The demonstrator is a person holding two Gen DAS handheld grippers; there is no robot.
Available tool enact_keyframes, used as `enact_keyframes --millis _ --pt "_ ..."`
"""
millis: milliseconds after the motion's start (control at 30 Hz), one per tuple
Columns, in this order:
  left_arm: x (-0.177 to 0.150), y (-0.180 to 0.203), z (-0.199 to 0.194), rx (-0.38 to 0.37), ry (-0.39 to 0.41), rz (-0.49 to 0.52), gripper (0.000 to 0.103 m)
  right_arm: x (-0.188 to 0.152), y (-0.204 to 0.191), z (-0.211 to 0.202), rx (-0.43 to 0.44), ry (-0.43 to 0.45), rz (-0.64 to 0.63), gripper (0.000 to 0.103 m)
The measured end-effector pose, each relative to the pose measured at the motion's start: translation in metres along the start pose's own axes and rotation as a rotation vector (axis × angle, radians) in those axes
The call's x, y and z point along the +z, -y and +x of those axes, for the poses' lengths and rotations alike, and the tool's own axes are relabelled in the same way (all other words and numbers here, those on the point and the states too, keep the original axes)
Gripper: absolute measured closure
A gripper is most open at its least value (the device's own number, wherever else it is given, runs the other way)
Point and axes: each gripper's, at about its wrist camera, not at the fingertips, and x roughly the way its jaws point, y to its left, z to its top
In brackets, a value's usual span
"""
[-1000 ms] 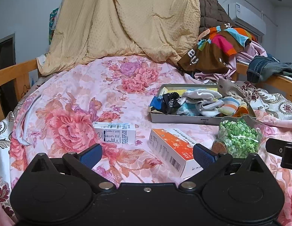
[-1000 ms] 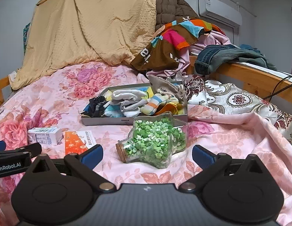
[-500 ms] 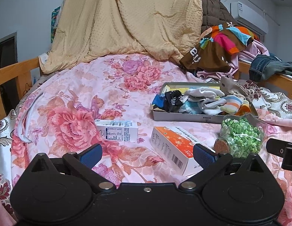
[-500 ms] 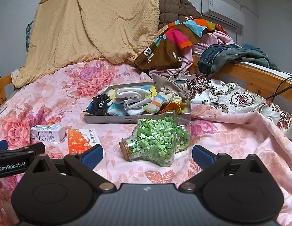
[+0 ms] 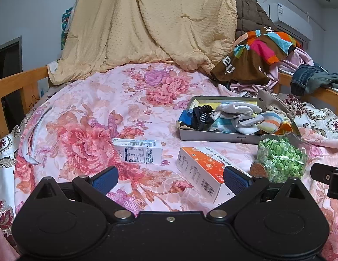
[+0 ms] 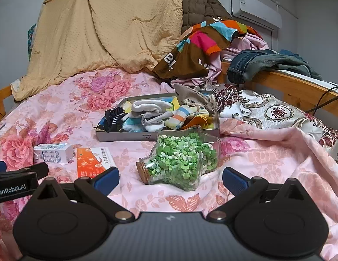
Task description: Organize soft objects
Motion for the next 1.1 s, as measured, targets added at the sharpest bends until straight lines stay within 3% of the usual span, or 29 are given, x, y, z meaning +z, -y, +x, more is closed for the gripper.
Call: enact_keyframes --millis 1100 --pt "-0.0004 0.0002 -0.0003 0.008 0.005 0.002 0.001 -0.0006 -0.0009 -0.0004 -0.005 -0.009 0.004 0.000"
